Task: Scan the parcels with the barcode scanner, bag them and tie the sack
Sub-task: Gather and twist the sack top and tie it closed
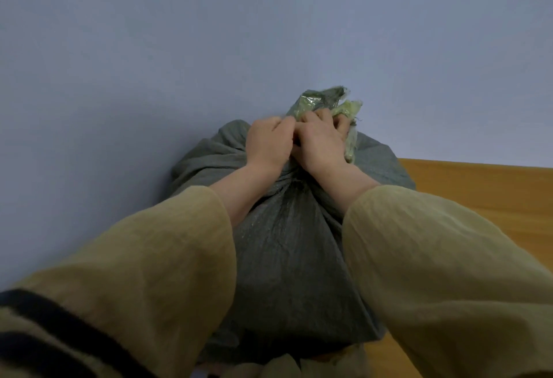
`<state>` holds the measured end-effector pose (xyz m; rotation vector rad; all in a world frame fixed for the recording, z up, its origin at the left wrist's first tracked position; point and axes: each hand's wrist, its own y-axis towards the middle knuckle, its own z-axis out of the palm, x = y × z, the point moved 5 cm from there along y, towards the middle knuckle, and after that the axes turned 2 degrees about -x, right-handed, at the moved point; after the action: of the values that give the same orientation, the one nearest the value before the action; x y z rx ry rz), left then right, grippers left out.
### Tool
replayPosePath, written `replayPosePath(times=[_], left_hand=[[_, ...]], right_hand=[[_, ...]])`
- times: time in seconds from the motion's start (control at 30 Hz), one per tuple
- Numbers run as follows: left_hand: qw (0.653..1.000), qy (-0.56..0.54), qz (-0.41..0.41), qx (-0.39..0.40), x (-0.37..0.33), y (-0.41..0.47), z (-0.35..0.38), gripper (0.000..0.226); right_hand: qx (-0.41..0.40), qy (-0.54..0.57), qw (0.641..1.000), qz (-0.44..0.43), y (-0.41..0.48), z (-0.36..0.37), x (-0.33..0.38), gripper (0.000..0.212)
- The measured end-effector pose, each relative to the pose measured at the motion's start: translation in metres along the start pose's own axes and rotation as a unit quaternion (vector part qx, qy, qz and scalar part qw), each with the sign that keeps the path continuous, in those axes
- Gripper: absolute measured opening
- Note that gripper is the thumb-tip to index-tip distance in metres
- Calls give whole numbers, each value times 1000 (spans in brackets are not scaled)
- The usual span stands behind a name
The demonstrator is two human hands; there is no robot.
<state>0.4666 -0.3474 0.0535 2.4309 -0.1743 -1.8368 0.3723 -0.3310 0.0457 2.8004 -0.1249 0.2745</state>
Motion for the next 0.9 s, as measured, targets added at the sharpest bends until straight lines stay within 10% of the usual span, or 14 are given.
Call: replayPosePath(times=[0.37,0.5,0.7,0.9], left_hand=[[992,-42,-85,87,2,23,-21,13],[982,137,-18,131,12,12,-16,50],[888,397,95,210,26,-3,7,108],[748,603,81,265,53,4,25,62]], right_hand=[[33,51,998,-21,6,2,-15,23],[46,60,997,-32,2,4,-21,27],[-68,184,980,-41,0,-16,-30,42],[41,31,997,-63,-28,-13,-38,50]])
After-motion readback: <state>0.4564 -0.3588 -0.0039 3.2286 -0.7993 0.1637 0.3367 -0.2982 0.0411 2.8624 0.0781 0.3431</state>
